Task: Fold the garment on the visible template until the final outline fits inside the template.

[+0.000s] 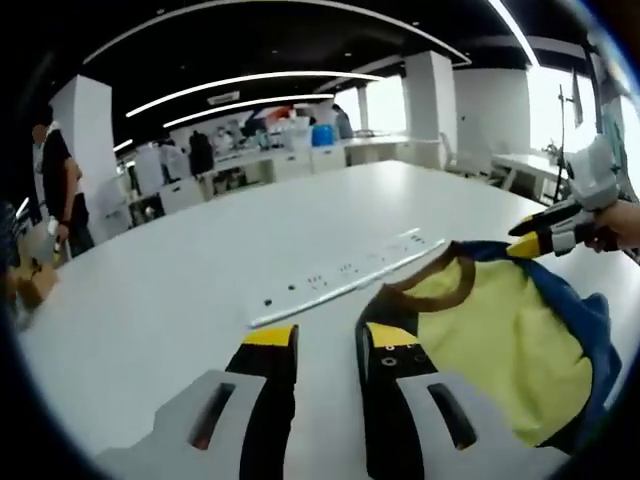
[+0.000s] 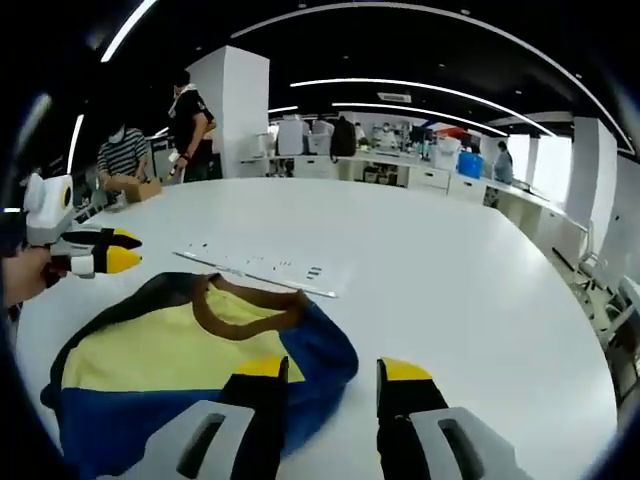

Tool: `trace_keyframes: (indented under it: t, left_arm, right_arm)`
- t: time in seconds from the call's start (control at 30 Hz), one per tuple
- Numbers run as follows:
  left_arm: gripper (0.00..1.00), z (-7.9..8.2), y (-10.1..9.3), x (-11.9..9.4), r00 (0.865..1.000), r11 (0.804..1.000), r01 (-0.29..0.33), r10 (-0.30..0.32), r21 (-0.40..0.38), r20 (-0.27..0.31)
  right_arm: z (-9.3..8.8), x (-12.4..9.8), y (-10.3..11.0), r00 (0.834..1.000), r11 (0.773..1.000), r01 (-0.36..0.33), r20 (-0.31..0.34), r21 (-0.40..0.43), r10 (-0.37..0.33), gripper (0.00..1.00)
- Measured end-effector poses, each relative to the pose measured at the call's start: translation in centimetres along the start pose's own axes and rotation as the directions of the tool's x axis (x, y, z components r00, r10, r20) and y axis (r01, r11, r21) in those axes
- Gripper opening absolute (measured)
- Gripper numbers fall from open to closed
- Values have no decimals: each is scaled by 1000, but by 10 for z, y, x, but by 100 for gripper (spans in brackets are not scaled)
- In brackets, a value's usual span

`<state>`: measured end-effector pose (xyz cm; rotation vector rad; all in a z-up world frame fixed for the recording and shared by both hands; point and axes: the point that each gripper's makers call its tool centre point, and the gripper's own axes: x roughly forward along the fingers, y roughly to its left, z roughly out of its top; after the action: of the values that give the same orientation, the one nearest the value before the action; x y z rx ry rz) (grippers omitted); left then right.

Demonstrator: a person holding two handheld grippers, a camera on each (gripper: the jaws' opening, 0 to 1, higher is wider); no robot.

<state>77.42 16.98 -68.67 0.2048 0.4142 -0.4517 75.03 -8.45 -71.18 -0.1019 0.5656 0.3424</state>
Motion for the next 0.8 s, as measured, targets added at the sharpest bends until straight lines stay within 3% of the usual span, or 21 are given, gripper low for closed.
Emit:
trace_keyframes:
  t: [0.1, 0.4, 0.47, 0.7, 0.8]
  left_arm:
    - [34, -4, 0, -14, 1000, 1000, 5, -5, 10, -9]
    - [45, -16, -10, -46, 998, 999, 50, -50, 16, -23]
    - [45, -19, -13, -53, 998, 998, 58, -57, 18, -31]
    - [46, -25, -26, -76, 995, 995, 93, -92, 27, -27]
    - [45, -28, -30, -85, 995, 995, 95, -93, 42, -30]
  right_arm:
    - [3, -9, 15, 998, 998, -63, 3, -19, 63, 46]
    - [9, -45, 63, 973, 974, -228, 29, -5, 228, 60]
    - [8, -55, 75, 965, 965, -260, 22, -36, 261, 63]
    - [-1, -91, 116, 924, 919, -378, 20, -111, 382, 62]
    - [-9, -100, 126, 916, 908, -398, 1, -129, 401, 60]
